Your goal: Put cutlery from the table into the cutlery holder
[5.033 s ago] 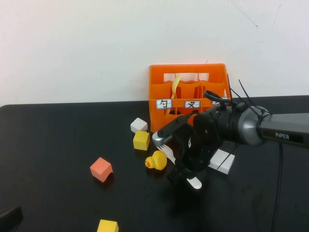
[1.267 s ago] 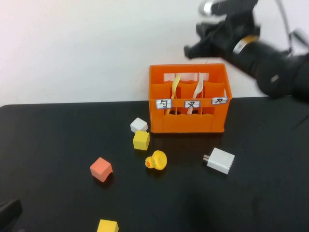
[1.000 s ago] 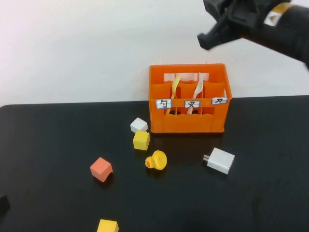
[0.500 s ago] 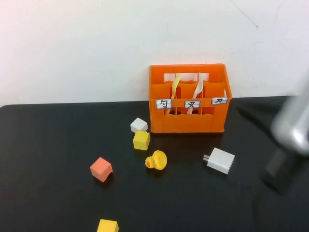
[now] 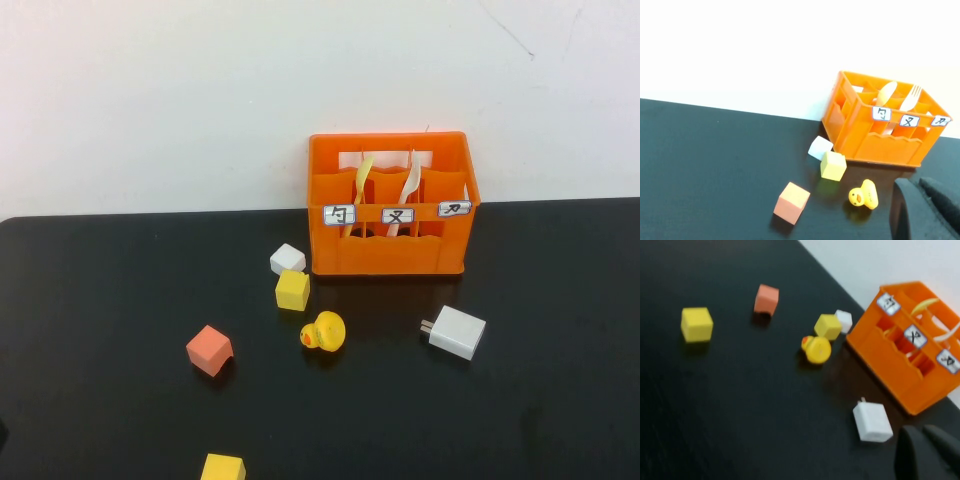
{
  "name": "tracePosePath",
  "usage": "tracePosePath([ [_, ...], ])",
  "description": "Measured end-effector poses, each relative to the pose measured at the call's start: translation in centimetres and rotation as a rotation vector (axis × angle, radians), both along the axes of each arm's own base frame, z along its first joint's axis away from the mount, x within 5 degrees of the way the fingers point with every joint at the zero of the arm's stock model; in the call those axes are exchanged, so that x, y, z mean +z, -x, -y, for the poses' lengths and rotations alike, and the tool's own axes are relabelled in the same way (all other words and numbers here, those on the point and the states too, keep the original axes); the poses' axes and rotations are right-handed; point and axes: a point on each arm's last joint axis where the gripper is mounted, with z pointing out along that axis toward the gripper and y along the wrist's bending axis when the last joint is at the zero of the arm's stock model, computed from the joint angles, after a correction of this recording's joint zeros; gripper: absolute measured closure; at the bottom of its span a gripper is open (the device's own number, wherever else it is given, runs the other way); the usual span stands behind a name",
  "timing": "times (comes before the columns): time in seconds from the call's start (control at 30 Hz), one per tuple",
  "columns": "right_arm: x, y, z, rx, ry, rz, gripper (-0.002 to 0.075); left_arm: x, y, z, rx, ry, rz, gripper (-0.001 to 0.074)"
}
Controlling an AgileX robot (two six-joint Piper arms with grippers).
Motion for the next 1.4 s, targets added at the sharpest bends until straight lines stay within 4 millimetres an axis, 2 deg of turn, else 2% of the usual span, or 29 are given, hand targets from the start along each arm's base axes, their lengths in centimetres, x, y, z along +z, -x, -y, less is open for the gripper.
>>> tracePosePath([
  [0.13,-0.3,1.9,1.6,-0.006,-0.02,-0.006,0.0727,-0.7,-0.1,0.0,0.001,-0.02,-0.009,0.0736],
  [0.33,-0.8,3.5,2.9,-0.013,-0.021,-0.021,0.0727,-1.4,-0.5,0.1,-0.006,-0.073,0.035,0.0736],
  [1.23,-0.8,3.8,2.9,-0.003,-0.05,-0.044,0.0727,-1.2,-0.5,0.2,-0.018,-0.083,0.081,0.0736],
  [1.4,-0.8,3.8,2.9,-0.002,-0.049,-0.045,0.0727,-1.3,-0.2,-0.1,0.039,-0.003,0.077,0.0736],
])
